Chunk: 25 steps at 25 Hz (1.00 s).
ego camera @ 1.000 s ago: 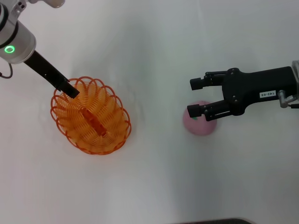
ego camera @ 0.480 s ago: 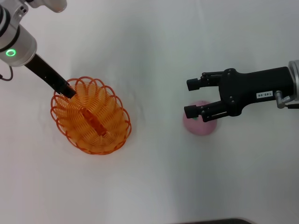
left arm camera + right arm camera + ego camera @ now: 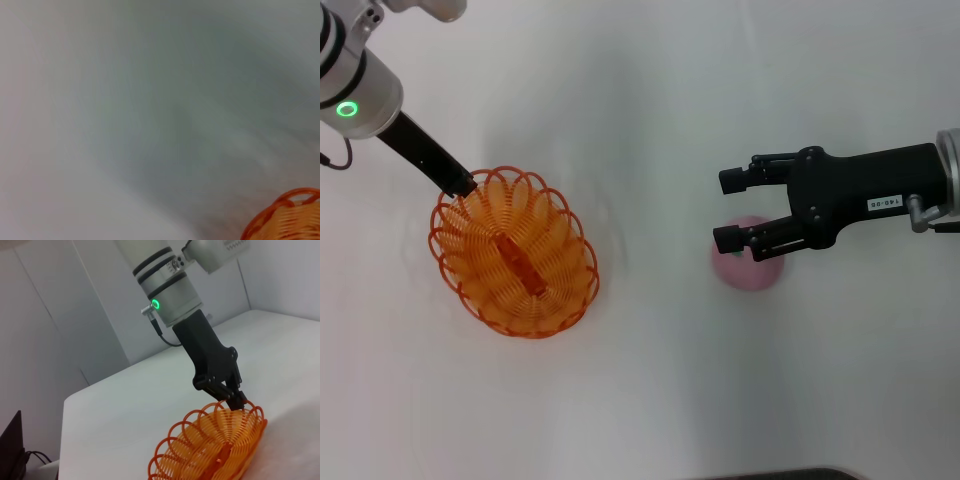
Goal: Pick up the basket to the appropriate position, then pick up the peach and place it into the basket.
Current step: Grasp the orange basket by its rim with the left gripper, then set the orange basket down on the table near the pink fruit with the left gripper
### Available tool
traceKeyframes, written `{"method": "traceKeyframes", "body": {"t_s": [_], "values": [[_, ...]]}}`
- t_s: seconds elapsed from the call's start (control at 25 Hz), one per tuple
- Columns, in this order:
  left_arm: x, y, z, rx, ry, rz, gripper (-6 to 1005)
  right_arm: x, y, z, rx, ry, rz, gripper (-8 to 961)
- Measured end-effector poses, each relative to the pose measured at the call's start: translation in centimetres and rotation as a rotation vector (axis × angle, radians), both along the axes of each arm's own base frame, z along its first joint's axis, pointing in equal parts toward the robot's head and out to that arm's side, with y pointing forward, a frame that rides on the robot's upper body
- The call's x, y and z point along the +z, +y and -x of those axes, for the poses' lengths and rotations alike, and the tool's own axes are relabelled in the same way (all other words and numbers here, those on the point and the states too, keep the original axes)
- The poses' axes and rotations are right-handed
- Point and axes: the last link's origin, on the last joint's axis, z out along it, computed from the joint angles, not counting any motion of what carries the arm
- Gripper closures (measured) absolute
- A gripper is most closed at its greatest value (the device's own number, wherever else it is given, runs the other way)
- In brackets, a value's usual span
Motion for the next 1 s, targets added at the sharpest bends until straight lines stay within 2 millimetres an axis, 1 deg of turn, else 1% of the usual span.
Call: {"method": "traceKeyframes", "body": {"t_s": [0.2, 0.32, 0.52, 0.68, 0.88, 1.0], "values": [[1.0, 0.3, -0.2, 0.027, -0.032, -0.048, 937, -0.2, 0.0, 0.0, 0.003, -0.006, 0.003, 62], [2.2, 0.4, -0.5, 0.061, -0.070, -0.081, 942, -0.3, -0.1, 0.0, 0.002, -0.005, 0.004, 63], [5.3, 0.2, -1.7, 0.111, -0.131, -0.172, 952, -0.3, -0.2, -0.1, -0.002, -0.005, 0.004, 64], [6.8, -0.2, -2.1, 0.163, -0.162, -0.234, 959, -0.3, -0.2, -0.2, -0.001, -0.006, 0.002, 65], [7.5, -0.6, -1.2, 0.268, -0.237, -0.284, 957, -0.3, -0.3, -0.2, 0.012, -0.007, -0.004, 66], [7.4, -1.0, -0.4, 0.333, -0.294, -0.310, 950, -0.4, -0.4, -0.2, 0.019, -0.004, -0.003, 66]]}}
